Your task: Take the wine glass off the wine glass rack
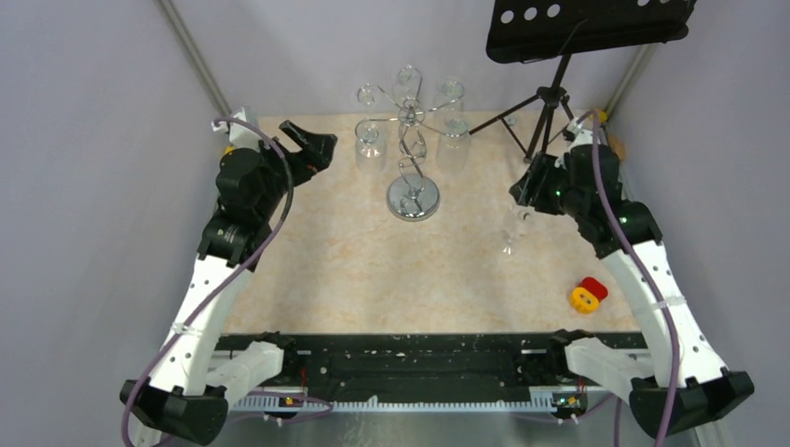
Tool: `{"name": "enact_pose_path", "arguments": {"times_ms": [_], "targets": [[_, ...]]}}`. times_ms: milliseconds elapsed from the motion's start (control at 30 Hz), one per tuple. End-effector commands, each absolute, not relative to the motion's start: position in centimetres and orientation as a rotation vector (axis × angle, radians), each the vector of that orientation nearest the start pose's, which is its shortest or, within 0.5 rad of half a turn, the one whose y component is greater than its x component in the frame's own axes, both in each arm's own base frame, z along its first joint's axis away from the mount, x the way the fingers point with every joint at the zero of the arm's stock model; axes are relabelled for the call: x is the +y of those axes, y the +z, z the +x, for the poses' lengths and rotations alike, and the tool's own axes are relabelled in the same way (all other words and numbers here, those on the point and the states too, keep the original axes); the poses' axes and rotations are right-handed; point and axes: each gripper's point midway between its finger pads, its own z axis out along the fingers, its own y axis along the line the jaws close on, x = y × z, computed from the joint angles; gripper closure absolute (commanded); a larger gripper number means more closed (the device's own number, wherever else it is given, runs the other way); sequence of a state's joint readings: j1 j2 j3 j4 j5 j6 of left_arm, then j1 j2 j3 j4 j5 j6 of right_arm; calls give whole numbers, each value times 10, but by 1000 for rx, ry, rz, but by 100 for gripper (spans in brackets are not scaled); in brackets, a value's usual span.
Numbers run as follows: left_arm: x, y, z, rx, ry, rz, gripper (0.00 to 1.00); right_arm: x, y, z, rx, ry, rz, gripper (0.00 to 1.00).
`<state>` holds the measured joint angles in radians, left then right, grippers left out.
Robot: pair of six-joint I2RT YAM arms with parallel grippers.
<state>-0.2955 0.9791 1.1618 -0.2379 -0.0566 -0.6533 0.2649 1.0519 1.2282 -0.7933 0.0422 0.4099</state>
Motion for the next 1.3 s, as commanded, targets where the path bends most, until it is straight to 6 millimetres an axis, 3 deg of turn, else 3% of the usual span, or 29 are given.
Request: {"name": "enact_pose_path", "arguments": {"times_ms": [0, 200, 300, 533, 733, 933, 1133, 1267], "targets": [[-147, 412, 328, 1591, -1000, -343, 12, 132, 313, 285, 2027, 718, 178, 49], [-170, 405, 338, 1634, -1138, -321, 48, 161, 318, 271, 1973, 983, 177, 53], [-172, 399, 341, 1632, -1155, -345, 56, 167, 318, 267, 1959, 1038, 170, 53], [-178, 396, 352, 1605, -1167, -371, 52, 170, 312, 272, 1974, 1055, 180, 53], [-184, 396, 353, 1593, -1199, -401, 63, 172, 314, 273, 1951, 1098, 233, 57], [-190, 393, 357, 1593, -1188, -411, 63, 173, 315, 273, 1936, 1125, 265, 60], [-194, 393, 363, 1587, -1179, -410, 62, 155, 310, 275, 1910, 1027, 349, 63], [-190, 390, 365, 1588, -1153, -449, 60, 155, 312, 271, 1900, 1035, 352, 63]]}}
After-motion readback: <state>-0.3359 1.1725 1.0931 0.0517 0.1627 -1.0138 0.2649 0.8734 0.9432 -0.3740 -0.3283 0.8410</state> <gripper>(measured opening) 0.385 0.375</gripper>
